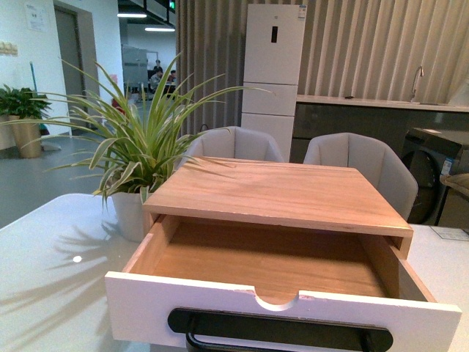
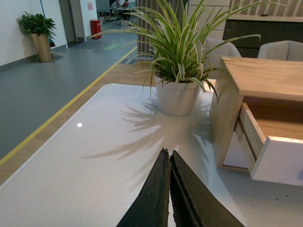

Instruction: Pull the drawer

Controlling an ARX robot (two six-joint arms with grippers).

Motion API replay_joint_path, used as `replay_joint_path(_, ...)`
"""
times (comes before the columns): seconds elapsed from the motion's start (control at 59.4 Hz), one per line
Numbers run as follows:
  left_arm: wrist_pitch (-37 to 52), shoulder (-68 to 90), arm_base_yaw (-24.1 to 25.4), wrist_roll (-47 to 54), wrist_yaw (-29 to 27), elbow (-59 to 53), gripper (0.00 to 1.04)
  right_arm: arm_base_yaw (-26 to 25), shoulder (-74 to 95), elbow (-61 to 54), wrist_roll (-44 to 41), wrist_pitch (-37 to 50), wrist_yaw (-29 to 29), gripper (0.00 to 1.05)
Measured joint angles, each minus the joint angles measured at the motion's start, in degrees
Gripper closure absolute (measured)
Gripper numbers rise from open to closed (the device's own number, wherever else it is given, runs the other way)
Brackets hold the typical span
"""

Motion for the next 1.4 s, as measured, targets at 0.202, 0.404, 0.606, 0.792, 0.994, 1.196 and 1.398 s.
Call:
replay_joint_path(0.202, -11.91, -11.10, 0.00, 0.02, -0.02, 0.02, 1.02, 0.00, -0.50, 0.00, -0.04, 0.17, 0.00, 1.03)
replay_joint_path(0.404, -12.33, -12.11, 0.00, 0.02, -0.02, 0.02, 1.02, 0.00, -0.57, 0.00, -0.04, 0.17, -0.04, 1.03)
replay_joint_path(0.606, -12.33, -12.13, 0.00, 0.00, -0.02, 0.02, 1.02, 0.00, -0.57, 0.00, -0.04, 0.17, -0.02, 1.03)
replay_joint_path(0.792, -12.33, -12.13, 0.00, 0.02, -0.02, 0.02, 0.66, 0.00, -0.57, -0.02, -0.07, 0.17, -0.02, 0.72)
replay_joint_path(0.994, -12.33, -12.13, 0.00, 0.02, -0.02, 0.02, 0.18, 0.00, -0.57, -0.02, -0.07, 0.17, -0.02, 0.24)
replay_joint_path(1.196, -12.35, -12.13, 0.00, 0.20, -0.02, 0.02, 0.07, 0.00, -0.57, -0.02, -0.04, 0.17, -0.02, 0.09)
replay_joint_path(1.398, -12.33, -12.13, 0.00, 0.17, -0.02, 0.02, 0.07, 0.00, -0.55, -0.02, -0.07, 0.17, -0.02, 0.09)
